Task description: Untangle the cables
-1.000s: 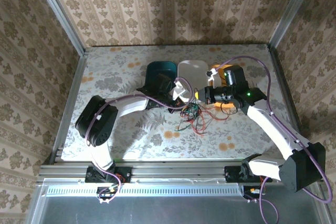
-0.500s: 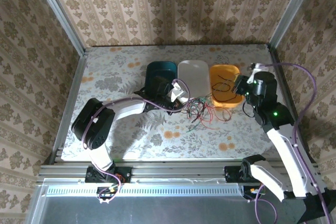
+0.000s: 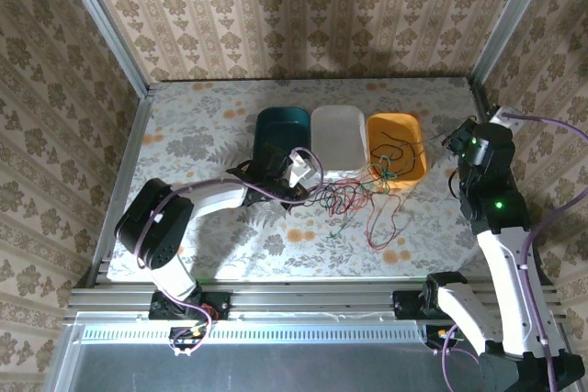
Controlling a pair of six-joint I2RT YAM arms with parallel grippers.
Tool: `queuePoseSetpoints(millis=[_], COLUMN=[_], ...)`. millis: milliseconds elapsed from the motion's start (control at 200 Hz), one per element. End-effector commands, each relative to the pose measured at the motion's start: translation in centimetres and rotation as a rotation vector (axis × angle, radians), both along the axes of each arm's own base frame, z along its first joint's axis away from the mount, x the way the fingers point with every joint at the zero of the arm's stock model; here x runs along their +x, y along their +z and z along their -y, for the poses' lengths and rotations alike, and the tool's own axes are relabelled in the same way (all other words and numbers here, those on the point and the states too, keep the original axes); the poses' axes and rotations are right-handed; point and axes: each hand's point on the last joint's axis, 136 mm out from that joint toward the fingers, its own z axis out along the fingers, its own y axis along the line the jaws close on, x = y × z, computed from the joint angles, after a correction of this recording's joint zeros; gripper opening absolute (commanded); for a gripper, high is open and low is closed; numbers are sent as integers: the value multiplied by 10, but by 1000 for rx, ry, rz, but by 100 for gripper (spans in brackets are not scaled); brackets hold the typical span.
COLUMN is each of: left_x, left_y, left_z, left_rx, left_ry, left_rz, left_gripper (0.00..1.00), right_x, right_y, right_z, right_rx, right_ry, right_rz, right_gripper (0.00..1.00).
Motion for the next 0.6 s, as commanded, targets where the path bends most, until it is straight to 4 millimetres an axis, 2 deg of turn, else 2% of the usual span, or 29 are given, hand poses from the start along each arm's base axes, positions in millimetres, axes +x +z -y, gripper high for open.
queuePoseSetpoints(millis=[0, 175, 225, 390, 595], left_x=[6, 16, 15, 14, 17], left_y=[-15, -15, -13, 5, 21], left_z=[-32, -47, -46, -36, -28], left_rx=[115, 135, 121, 45, -19], left_ry=[113, 201, 198, 163, 159], left_rz=[32, 69, 73, 98, 111], left_gripper=[0, 0, 0, 0, 0], right_x=[-11, -19, -14, 15, 32], right_y=[43, 52, 54, 52, 68], right_z=[17, 31, 27, -6, -12], right_rx=[-14, -33, -35, -10, -35], right_ry=[-80, -145, -108, 104, 149], right_rz=[122, 131, 135, 103, 121], right_gripper=[0, 0, 0, 0, 0])
